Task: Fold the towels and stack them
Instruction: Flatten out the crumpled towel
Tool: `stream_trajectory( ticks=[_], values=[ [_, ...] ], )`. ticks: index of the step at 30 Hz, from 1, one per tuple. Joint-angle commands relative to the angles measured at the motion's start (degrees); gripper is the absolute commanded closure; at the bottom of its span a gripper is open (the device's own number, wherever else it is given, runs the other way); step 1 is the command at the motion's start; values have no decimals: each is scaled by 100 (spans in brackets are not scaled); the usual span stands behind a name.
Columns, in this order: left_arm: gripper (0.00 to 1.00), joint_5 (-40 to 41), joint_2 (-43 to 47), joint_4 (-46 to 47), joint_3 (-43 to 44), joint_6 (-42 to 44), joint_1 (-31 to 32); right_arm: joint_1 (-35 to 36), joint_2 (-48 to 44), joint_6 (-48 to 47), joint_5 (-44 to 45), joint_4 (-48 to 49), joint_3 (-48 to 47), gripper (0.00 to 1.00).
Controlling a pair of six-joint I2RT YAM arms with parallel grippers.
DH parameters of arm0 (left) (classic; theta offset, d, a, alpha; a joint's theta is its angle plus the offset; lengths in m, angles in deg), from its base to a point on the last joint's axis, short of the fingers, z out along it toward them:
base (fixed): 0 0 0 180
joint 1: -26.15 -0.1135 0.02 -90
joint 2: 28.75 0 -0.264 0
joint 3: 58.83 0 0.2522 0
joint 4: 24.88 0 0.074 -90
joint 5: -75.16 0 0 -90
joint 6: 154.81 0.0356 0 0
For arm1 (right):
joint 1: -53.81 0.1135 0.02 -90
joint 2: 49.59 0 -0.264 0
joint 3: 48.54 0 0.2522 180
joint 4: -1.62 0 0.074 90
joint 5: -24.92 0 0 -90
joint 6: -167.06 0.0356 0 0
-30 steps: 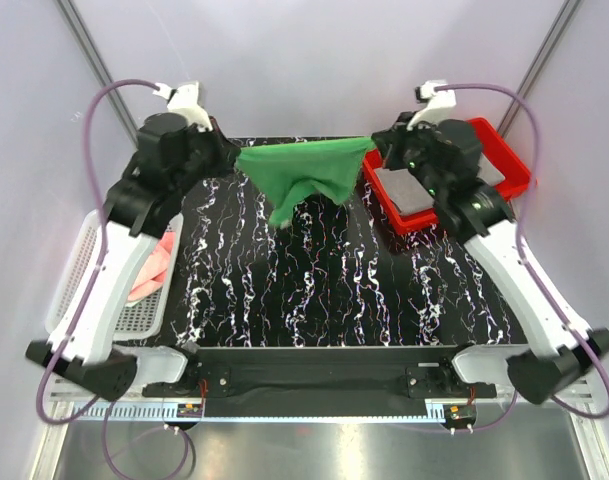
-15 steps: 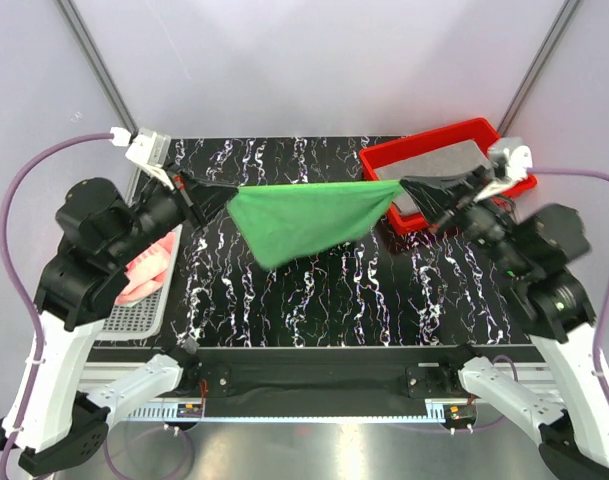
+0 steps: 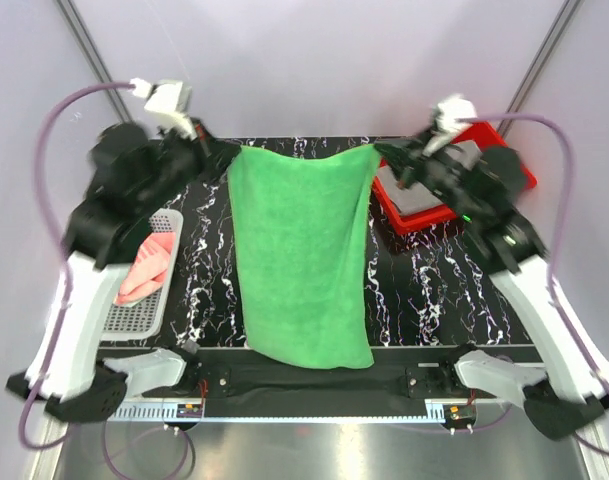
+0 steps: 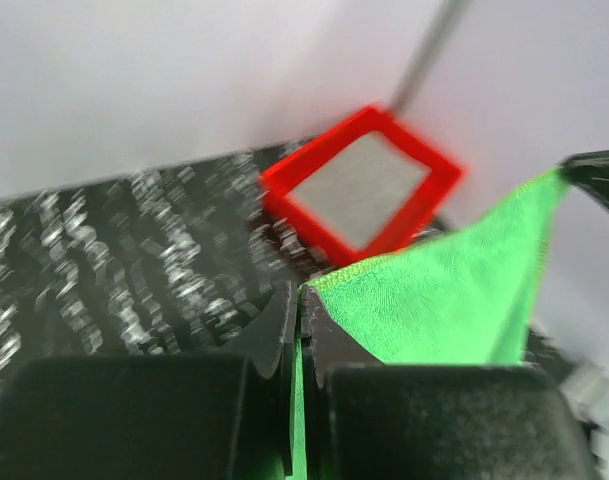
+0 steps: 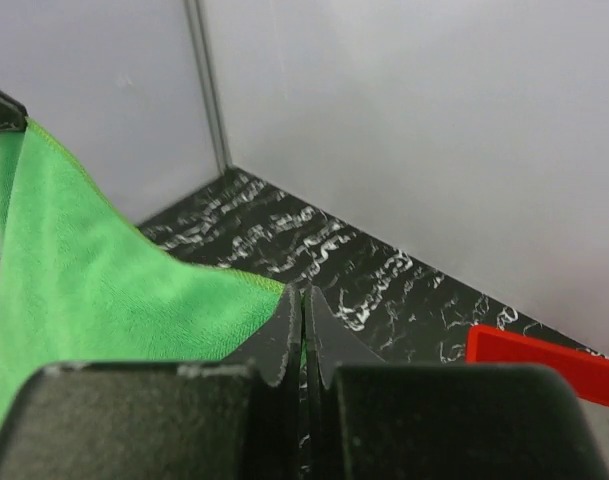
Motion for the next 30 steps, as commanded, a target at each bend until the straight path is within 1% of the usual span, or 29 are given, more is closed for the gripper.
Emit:
stream_trajectory(
  ticks=[1, 3, 4, 5, 6, 7, 8, 9, 10, 11, 12, 13, 14, 16, 17, 19, 20, 22, 24, 26, 27, 28, 30],
  values=[
    [100, 639, -1007, 294, -171, 243, -586, -151, 1200, -689, 132, 647, -33, 100],
    [100, 402, -1403, 541, -224, 112, -931, -371, 1703, -882, -351, 1104, -50, 100],
    [100, 306, -1866, 855, -216, 59, -1280, -450, 1975, -952, -492, 1333, -137, 100],
    [100, 44, -2079, 1015, -190, -20, -1423, -520, 2543, -1014, -737, 1457, -234, 100],
    [100, -81, -2343, 1156, -111, -12, -1537, -677, 2862, -1023, -922, 1528, -383, 100],
    [100, -204, -2789, 1401, 72, -3, -1695, -757, 3448, -1032, -1116, 1616, -732, 100],
    [100, -457, -3072, 1491, 257, 49, -1740, -828, 3741, -1128, -1466, 1616, -936, 100],
    [100, -547, -3327, 1552, 424, 76, -1776, -924, 4005, -1190, -1573, 1625, -1121, 100],
    [100, -626, -3565, 1623, 826, 111, -1828, -942, 4426, -1268, -1609, 1738, -1375, 100],
    [100, -818, -4080, 1632, 1048, 198, -1837, -969, 4604, -1461, -1627, 1818, -1473, 100],
    [100, -890, -4312, 1641, 1259, 251, -1837, -969, 4754, -1576, -1653, 1932, -1544, 100],
    [100, -978, -4566, 1658, 1678, 304, -1846, -986, 5016, -1699, -1662, 2194, -1632, 100],
    [100, -1109, -4934, 1658, 1848, 391, -1846, -1004, 5149, -1909, -1697, 2310, -1702, 100],
    [100, -1145, -5253, 1693, 2139, 462, -1855, -1030, 5622, -2138, -1733, 2294, -2113, 100],
    [100, -1163, -5350, 1728, 2288, 515, -1855, -1048, 5773, -2174, -1750, 2232, -2281, 100],
    [100, -1207, -5474, 2034, 2246, 550, -1872, -1101, 6141, -2210, -1768, 2257, -2589, 100],
    [100, -1250, -5474, 2176, 2045, 568, -1873, -1110, 6231, -2253, -1698, 2310, -2643, 100],
    [100, -1260, -5483, 2457, 1929, 594, -1873, -1118, 6424, -2306, -1628, 2511, -2722, 100],
    [100, -1216, -5518, 2450, 1981, 621, -1873, -1127, 6495, -2324, -1513, 2592, -2784, 100],
    [100, -1076, -5457, 2222, 2025, 691, -1873, -1118, 6487, -2220, -1286, 2443, -2959, 100],
    [100, -1014, -5352, 2169, 1947, 709, -1873, -1118, 6434, -2149, -1224, 2208, -3038, 100],
    [100, -909, -5221, 2099, 1868, 726, -1855, -1127, 6234, -2096, -1197, 2092, -3117, 100],
    [100, -645, -4598, 2124, 1587, 761, -1846, -1110, 5873, -1947, -1240, 1925, -3004, 100]
  ],
)
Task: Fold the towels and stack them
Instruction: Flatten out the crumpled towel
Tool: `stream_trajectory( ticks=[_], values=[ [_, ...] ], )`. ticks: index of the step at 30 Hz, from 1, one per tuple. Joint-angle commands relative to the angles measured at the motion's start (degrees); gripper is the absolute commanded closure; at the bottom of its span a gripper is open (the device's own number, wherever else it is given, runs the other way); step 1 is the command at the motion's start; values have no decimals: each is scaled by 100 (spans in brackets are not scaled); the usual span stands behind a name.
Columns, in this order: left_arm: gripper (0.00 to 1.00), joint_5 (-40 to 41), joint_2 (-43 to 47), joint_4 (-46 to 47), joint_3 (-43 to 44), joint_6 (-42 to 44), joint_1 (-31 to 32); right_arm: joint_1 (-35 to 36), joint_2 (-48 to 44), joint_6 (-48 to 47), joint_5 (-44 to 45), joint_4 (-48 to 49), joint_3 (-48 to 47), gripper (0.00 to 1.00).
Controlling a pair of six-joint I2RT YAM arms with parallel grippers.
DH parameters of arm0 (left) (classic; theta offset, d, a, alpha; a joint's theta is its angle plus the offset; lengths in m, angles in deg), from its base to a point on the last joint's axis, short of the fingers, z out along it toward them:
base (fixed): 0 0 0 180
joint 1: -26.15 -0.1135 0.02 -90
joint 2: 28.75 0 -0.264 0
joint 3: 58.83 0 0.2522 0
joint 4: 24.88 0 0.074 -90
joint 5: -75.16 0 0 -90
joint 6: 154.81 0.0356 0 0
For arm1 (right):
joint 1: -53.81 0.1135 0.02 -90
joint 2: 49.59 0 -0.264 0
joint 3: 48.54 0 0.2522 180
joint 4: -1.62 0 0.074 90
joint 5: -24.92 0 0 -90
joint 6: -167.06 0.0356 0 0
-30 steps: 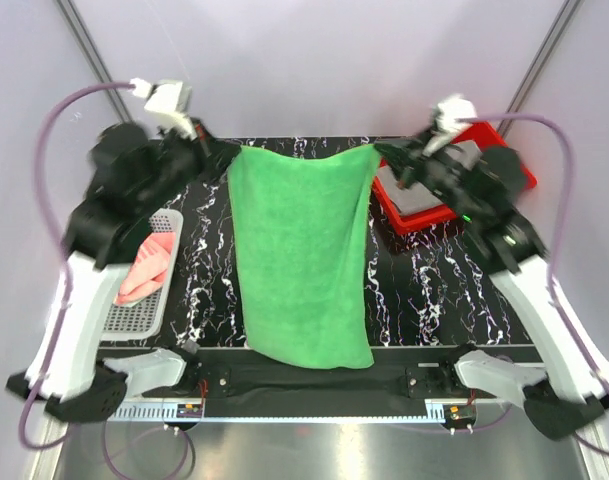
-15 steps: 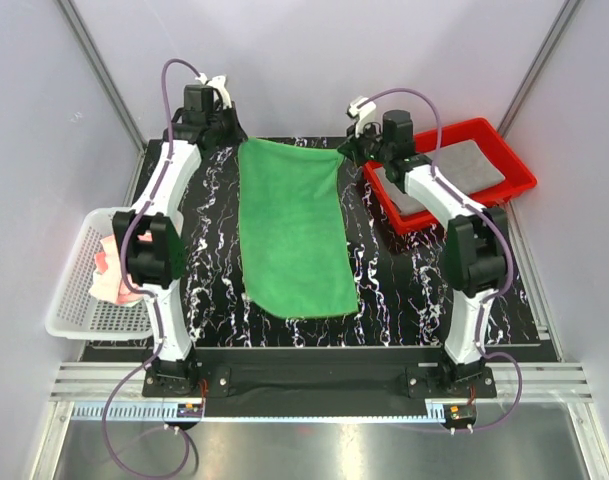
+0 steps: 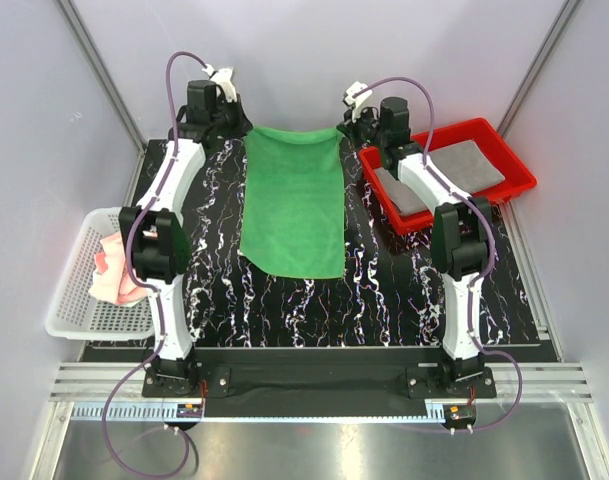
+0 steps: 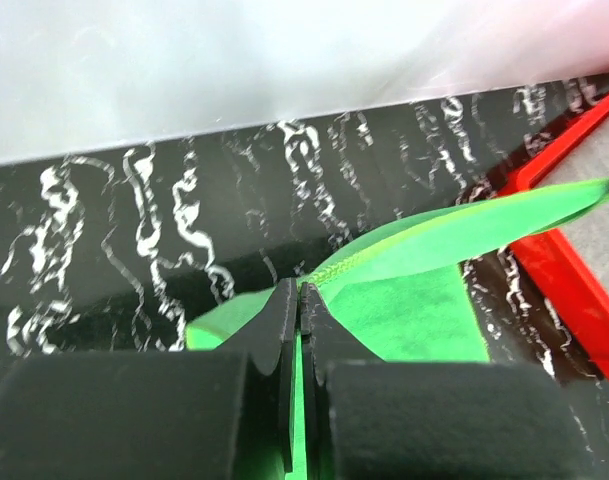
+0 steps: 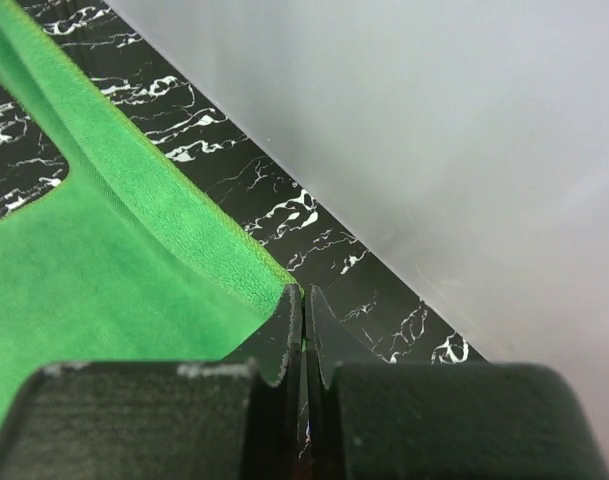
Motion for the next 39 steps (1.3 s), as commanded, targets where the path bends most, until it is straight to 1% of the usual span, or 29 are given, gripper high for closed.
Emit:
stream_trajectory(
  ticks=[1, 3, 4, 5, 6, 7, 8, 9, 10, 11, 12, 13, 15, 16, 18, 19, 21, 22, 26, 30, 33, 34, 36, 38, 39],
  values=[
    [100, 437, 1400, 271, -432, 217, 22, -15, -1157, 276, 112, 1, 26, 100],
    [100, 613, 1886, 201, -662, 366, 66, 29, -1819, 322, 34, 132, 537, 100],
    [100, 710, 2167, 105, -899, 428, 136, 55, -2509, 235, 7, 141, 1088, 100],
    [100, 754, 2422, 52, -1014, 550, 180, 91, -2864, 199, -63, 133, 1354, 100],
    [100, 798, 2929, -10, -1137, 612, 233, 117, -3216, 138, -107, -33, 1592, 100],
    [100, 833, 3195, -158, -1234, 683, 373, 169, -3890, 24, -151, -156, 1986, 100],
    [100, 869, 3441, -212, -1479, 796, 444, 213, -4227, 14, -247, -244, 2190, 100],
    [100, 895, 3992, -274, -1612, 841, 523, 231, -4561, 14, -300, -393, 2374, 100],
    [100, 913, 4259, -318, -1761, 868, 706, 275, -5182, 57, -379, -499, 2681, 100],
    [100, 939, 4566, -327, -2075, 868, 778, 293, -5484, 101, -563, -561, 2832, 100],
    [100, 887, 5074, -344, -2200, 824, 839, 310, -5774, 171, -643, -588, 2981, 100],
    [100, 704, 5366, -310, -2350, 737, 901, 319, -6299, 320, -739, -588, 3252, 100],
    [100, 466, 5832, -222, -2648, 438, 919, 337, -6733, 453, -1091, -466, 3474, 100],
    [100, 334, 6226, -282, -2667, 385, 989, 328, -7048, 767, -1135, -335, 3658, 100],
    [100, 237, 6545, -362, -2589, 174, 1033, 346, -7296, 1032, -1425, -298, 3686, 100],
    [100, 132, 6773, -432, -2545, 113, 1068, 346, -7515, 1364, -1495, -307, 3634, 100],
    [100, -237, 6950, -493, -2422, -116, 1077, 363, -7780, 1673, -1759, -220, 3616, 100],
    [100, -456, 7012, -581, -2282, -195, 1086, 363, -8059, 1962, -1829, -115, 3685, 100],
    [100, -608, 7240, -661, -2044, -432, 1086, 363, -8440, 2387, -2006, 71, 3546, 100],
    [100, -555, 6996, -819, -1973, -363, 1086, 363, -8370, 2002, -1752, -296, 3212, 100],
    [100, -213, 6758, -828, -2227, -179, 1086, 363, -8081, 1474, -1348, -596, 3185, 100],
    [100, -3, 6679, -802, -2332, -117, 1077, 355, -7888, 1168, -1225, -640, 3255, 100],
    [100, 270, 6399, -706, -2561, 94, 1086, 363, -7642, 877, -873, -624, 3412, 100],
    [100, 657, 6161, -617, -2650, 296, 1077, 355, -7159, 586, -644, -545, 3492, 100],
    [100, 797, 5968, -504, -2685, 349, 1069, 363, -6766, 524, -600, -353, 3580, 100]
  ],
)
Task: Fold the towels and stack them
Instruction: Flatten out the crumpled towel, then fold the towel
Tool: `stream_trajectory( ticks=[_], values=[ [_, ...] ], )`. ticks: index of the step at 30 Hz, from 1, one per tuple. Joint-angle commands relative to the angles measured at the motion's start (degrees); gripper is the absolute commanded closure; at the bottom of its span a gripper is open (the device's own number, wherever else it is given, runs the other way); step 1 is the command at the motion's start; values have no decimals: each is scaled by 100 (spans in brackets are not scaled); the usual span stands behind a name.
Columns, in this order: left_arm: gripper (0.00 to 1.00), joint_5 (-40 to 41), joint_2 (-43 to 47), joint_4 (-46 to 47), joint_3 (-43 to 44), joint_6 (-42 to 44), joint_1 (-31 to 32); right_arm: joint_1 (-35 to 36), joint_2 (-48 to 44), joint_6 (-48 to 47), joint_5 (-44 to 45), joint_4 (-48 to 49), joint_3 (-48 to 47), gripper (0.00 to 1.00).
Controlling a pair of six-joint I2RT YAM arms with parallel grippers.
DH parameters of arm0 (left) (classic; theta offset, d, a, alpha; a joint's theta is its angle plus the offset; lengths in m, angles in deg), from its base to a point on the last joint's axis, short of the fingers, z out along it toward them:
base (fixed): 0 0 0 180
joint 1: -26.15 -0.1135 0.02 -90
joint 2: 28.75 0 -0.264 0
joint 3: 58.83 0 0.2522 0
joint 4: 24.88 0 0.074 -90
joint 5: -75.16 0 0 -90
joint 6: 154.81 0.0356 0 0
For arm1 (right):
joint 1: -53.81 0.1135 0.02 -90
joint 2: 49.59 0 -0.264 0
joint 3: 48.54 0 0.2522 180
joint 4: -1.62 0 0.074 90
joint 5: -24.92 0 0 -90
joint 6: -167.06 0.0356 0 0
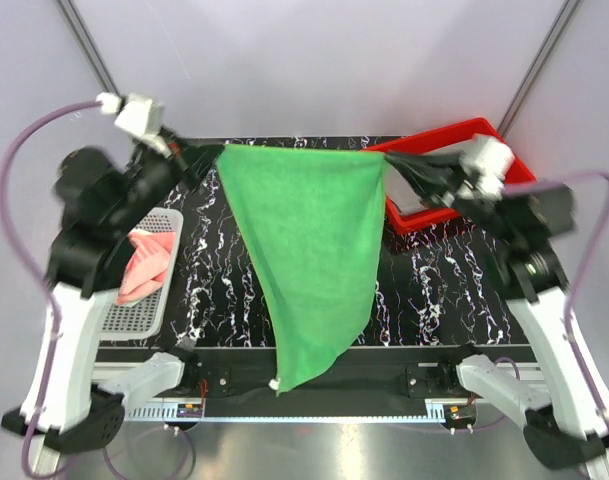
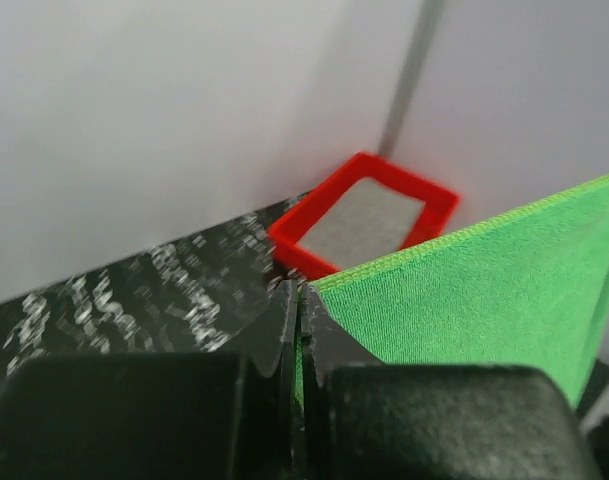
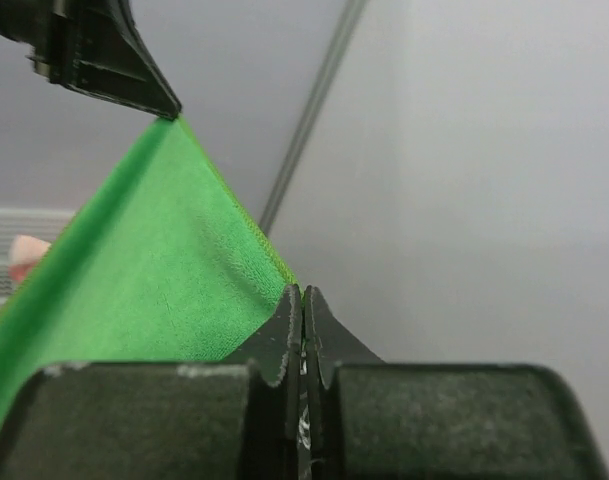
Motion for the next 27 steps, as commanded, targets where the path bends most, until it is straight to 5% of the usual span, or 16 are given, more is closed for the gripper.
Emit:
stream_trajectory(
  ticks=[1, 5, 16, 21, 27],
  values=[
    [100, 1281, -836, 369, -156, 484, -107, -69, 999, -695, 775, 180, 238, 100],
    [100, 1336, -2015, 642, 63, 635, -467, -96, 2246, -1108, 1021, 769, 64, 100],
    [100, 941, -5311, 1081, 1881, 713, -1241, -518, 6700, -1250, 293, 989, -3170, 100],
    [100, 756, -6138, 1162, 2636, 845, -1276, -553, 7785, -1127, 125, 1112, -4181, 100],
    [100, 922, -6342, 1265, 2525, 960, -1276, -553, 8068, -1101, 169, 1420, -3990, 100]
  ],
)
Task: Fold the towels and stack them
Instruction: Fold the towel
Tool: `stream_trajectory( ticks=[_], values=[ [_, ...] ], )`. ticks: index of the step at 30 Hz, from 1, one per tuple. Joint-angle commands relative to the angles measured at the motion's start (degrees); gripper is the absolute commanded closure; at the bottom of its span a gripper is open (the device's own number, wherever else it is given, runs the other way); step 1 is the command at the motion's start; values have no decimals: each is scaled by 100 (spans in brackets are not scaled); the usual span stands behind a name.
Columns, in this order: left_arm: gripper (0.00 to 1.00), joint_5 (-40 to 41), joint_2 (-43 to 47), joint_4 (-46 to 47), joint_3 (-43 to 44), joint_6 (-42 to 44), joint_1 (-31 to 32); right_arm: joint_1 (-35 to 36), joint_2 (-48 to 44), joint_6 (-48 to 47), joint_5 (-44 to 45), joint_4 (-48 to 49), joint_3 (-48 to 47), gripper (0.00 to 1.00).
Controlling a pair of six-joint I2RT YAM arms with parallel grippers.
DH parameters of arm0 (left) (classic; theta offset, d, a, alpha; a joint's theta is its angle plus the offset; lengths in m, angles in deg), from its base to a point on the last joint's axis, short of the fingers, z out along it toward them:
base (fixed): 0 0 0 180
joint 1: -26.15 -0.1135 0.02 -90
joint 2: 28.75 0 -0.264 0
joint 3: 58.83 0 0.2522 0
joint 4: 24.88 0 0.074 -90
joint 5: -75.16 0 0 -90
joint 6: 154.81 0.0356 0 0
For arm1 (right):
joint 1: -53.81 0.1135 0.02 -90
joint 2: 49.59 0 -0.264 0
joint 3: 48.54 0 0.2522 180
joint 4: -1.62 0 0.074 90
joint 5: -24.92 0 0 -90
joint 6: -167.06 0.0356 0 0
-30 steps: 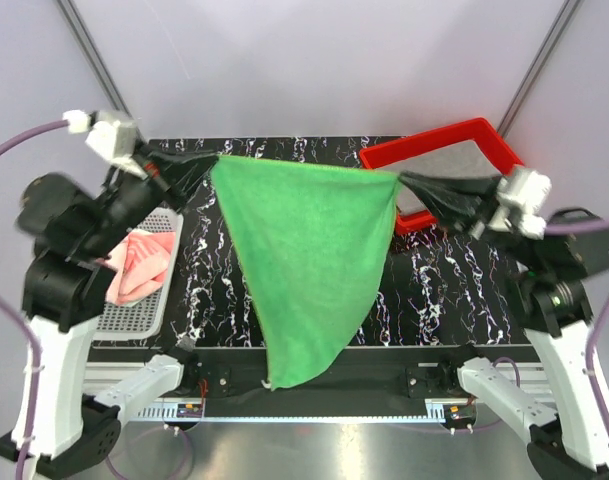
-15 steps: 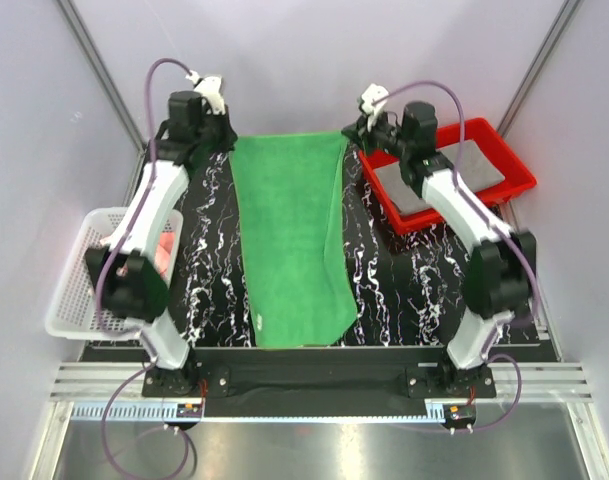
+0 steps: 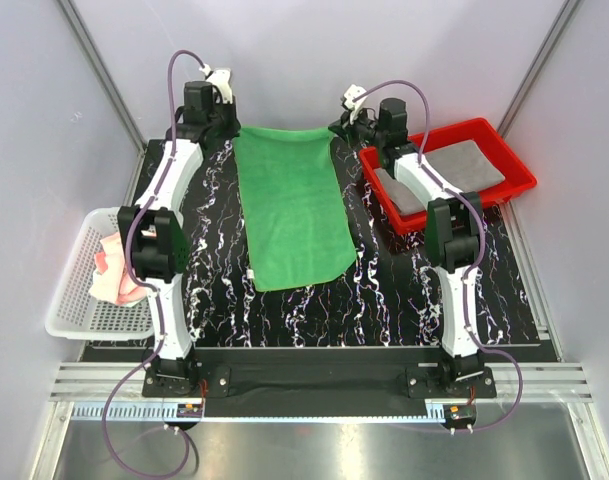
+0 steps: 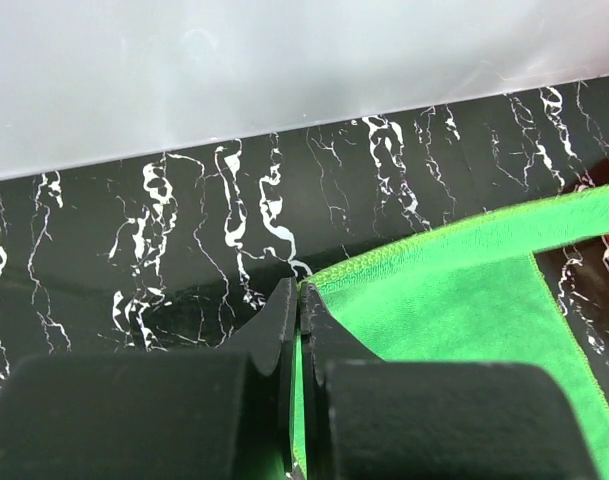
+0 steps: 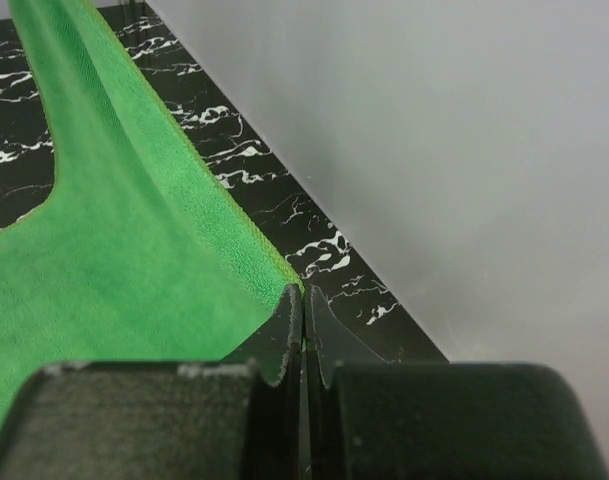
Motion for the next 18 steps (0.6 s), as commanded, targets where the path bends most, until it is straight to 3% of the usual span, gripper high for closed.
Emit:
stream_trajectory(
  ticks=[1, 5, 18],
  values=[
    [100, 13, 239, 536, -150, 225, -28, -39, -198, -45, -67, 605, 54, 100],
    [100, 5, 713, 642, -862, 208, -11, -39, -682, -203, -31, 702, 809, 100],
    [100, 118, 2200, 54, -3156, 102, 656, -39, -2413, -626, 197, -325, 3059, 100]
  ],
)
